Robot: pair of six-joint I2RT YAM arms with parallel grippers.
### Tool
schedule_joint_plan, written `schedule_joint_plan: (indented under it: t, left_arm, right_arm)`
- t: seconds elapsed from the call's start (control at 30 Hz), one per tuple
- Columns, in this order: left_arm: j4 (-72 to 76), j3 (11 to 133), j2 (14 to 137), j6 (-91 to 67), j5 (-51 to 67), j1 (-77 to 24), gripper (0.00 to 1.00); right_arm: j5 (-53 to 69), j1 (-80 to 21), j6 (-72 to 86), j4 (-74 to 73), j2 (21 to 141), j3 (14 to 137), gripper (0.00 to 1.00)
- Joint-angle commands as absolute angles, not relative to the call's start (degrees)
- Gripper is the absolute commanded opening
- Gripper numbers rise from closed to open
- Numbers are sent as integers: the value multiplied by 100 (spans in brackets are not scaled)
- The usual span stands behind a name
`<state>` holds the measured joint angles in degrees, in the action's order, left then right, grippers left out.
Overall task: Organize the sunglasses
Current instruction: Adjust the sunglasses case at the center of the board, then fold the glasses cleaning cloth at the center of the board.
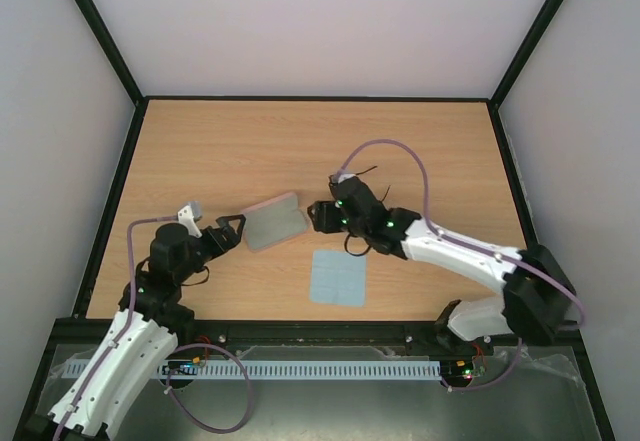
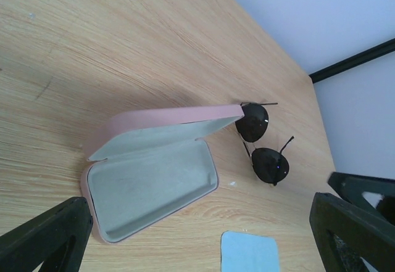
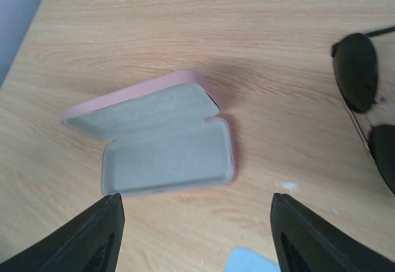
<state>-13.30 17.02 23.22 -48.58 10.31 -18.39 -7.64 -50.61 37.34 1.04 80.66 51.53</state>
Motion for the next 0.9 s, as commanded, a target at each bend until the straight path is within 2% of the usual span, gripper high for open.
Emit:
schedule_joint_plan:
  t: [0.0, 0.1, 0.17, 0.33, 0.47, 0.6, 0.73, 0.8, 0.87]
  left_arm:
    - [-1667, 2033, 2285, -4704, 1246, -1961, 99]
    - [-1696, 2158, 2413, -4677, 1286, -2187, 100]
    - [-1663, 2225, 2578, -4668, 1228, -2490, 100]
    - [-1547, 2481, 3147, -4767, 387, -3813, 100]
    - [-1362, 2641, 3861, -4862, -572, -5111, 99]
    - [-1265, 2907, 4863, -4875, -1045, -6015, 99]
    - [-614, 2683, 5205, -4905, -897, -6031, 100]
    - [-385, 2714, 5468, -4867, -848, -5990, 100]
    - [-286, 2853, 5829, -4796, -788, -5978, 99]
  right_arm:
    - [-849, -5065, 3685, -451, 6972, 4523, 70]
    - [-1049, -5064, 3808, -870, 6058, 4116, 85]
    - [-1146, -5058, 3906, -1125, 5453, 3807, 100]
    - [-1282, -5025, 4148, -1804, 4302, 3417, 99]
    - [-1209, -5003, 4281, -2180, 3819, 3203, 99]
    - [-1075, -5007, 4525, -2151, 3741, 3132, 89]
    - [-1261, -5005, 4633, -2075, 4176, 3052, 75]
    - [-1274, -4998, 4649, -1795, 4521, 2895, 62]
    - [-1393, -4988, 4658, -1626, 4973, 2850, 45]
